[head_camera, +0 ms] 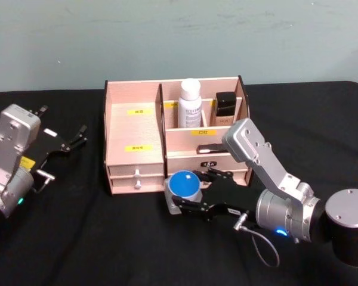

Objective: Pick up the facial cleanser and watermelon frost from the table and place them into the tiered storage box.

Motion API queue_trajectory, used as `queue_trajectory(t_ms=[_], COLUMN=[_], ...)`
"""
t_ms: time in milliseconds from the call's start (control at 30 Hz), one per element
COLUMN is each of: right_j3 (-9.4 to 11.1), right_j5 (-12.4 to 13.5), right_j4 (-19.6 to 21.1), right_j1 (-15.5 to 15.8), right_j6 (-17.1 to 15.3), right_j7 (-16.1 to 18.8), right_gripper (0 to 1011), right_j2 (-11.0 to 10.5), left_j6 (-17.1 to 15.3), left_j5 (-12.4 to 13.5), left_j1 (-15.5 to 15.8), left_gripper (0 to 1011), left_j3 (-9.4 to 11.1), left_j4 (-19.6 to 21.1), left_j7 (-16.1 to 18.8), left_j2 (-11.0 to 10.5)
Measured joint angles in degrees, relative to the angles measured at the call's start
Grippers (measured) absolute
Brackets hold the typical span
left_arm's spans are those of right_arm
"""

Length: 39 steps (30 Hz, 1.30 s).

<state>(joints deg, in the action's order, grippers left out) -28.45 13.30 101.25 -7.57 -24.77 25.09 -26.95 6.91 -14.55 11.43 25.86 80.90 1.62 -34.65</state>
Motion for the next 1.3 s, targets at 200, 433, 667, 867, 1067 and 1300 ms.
queue_trajectory(t_ms=[200,433,667,867,1067,1300], right_j3=[-1.8,-4.4,-6.1,-6.4,-6.3,-6.3], right_j5=[-0.1,-0.8,-1.6,-1.8,-1.8,-1.5], right_j4=[1.0,-1.1,-5.7,-9.6,-13.3,-17.8], right_j1=[-2.3,-7.2,-12.3,-15.3,-17.5,-20.2], right_j6=[0.2,0.7,1.4,2.4,3.7,5.0], right_j7=[1.1,2.1,2.2,2.0,2.0,2.2], right_gripper=[719,719,719,719,719,719], right_j2=[0.9,3.7,7.0,9.0,10.4,11.9], left_j6=[0.0,0.0,0.0,0.0,0.0,0.0], left_j5=[0.0,0.0,0.0,0.0,0.0,0.0], left_j1=[0.0,0.0,0.0,0.0,0.0,0.0], left_gripper=[1010,1010,1009,1010,1010,1010], left_j3=[0.0,0.0,0.0,0.0,0.0,0.0], left_j4=[0.0,0.0,0.0,0.0,0.0,0.0], left_j7=[0.0,0.0,0.0,0.0,0.0,0.0], left_j2=[0.0,0.0,0.0,0.0,0.0,0.0])
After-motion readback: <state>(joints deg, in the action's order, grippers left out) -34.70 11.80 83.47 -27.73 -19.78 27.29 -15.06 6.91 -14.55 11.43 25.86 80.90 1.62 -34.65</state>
